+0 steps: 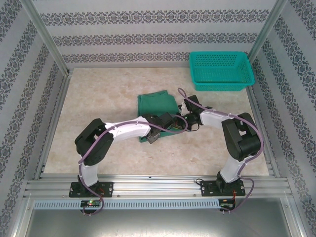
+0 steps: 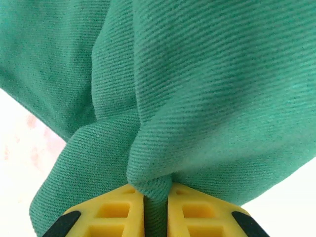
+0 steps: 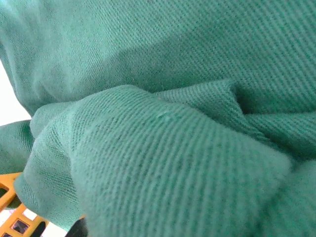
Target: Roll up the long pants
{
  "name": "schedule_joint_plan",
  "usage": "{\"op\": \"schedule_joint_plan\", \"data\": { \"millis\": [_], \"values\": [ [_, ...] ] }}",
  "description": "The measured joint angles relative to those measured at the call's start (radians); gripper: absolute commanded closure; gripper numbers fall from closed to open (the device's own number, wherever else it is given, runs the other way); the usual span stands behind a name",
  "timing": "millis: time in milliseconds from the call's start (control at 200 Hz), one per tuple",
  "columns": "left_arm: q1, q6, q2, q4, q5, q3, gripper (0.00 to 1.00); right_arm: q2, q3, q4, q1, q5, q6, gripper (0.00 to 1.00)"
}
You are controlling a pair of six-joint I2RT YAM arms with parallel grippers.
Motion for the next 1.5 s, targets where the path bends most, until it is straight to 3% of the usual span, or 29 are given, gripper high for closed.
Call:
{"op": "schedule_joint_plan", "data": {
  "millis": [150, 280, 305, 485, 724, 914, 1109, 1319, 1504],
  "values": [
    [-0.008, -0.009, -0.029, 0.038, -0.003, -0.037, 0.76, -0.009, -0.011, 0.006, -0.005, 0.0, 0.0, 1.0],
    [-0.055, 0.012, -0.167, 0.111, 0.019, -0.169, 0.69, -0.017, -0.02, -0.003, -0.019, 0.0, -0.019, 1.0],
    [-0.069, 0.019, -0.196, 0.115, 0.026, -0.187, 0.61, -0.019, -0.023, -0.007, -0.027, 0.0, -0.023, 1.0],
    [-0.134, 0.037, -0.273, 0.153, 0.035, -0.217, 0.62, -0.036, -0.037, -0.034, -0.104, -0.001, -0.042, 1.0],
    [-0.192, 0.098, -0.198, 0.211, -0.015, -0.19, 0.65, 0.0, 0.013, -0.08, -0.127, -0.005, -0.049, 1.0],
    [-0.256, 0.175, -0.153, 0.304, -0.071, -0.182, 0.53, 0.023, 0.037, -0.085, -0.129, -0.014, -0.049, 1.0],
    [-0.254, 0.253, -0.085, 0.372, -0.129, -0.174, 0.49, 0.023, 0.037, -0.084, -0.129, -0.016, -0.049, 1.0],
    [-0.234, 0.32, 0.039, 0.418, -0.193, -0.15, 0.37, 0.023, 0.033, -0.074, -0.129, -0.021, -0.049, 1.0],
    [-0.183, 0.365, 0.081, 0.455, -0.235, -0.105, 0.36, 0.023, 0.028, -0.051, -0.135, -0.026, -0.049, 1.0]
  ]
}}
